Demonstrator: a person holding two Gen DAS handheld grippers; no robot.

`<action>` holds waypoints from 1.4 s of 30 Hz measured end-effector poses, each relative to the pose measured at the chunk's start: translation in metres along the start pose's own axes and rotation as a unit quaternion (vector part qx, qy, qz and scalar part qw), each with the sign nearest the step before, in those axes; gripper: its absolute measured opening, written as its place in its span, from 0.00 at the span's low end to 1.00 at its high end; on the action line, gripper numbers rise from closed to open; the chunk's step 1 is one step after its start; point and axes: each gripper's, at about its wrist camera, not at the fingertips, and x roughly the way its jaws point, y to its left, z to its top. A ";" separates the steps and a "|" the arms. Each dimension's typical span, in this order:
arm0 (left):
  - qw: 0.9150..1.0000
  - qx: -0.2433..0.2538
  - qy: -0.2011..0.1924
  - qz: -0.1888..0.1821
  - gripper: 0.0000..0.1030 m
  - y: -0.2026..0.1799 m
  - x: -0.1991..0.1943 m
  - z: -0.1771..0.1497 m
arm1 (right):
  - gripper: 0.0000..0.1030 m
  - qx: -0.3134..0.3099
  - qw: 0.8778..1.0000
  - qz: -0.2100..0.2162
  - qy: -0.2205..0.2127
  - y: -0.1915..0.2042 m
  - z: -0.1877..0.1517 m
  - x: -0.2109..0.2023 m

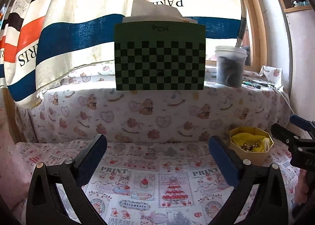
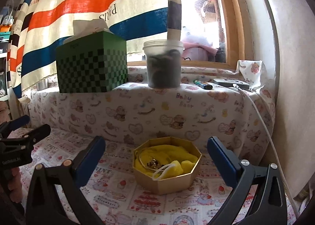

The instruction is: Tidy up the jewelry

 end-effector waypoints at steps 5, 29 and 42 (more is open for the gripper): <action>1.000 -0.009 0.000 0.023 1.00 0.004 0.000 0.000 | 1.00 -0.001 1.000 0.007 0.002 0.000 0.000 0.000; 1.000 0.001 0.002 0.012 1.00 0.000 -0.008 -0.001 | 1.00 -0.007 1.000 0.006 0.003 0.002 -0.001 -0.003; 1.000 0.005 0.004 0.001 1.00 -0.004 -0.010 -0.002 | 1.00 -0.006 1.000 0.005 0.005 0.002 -0.001 -0.003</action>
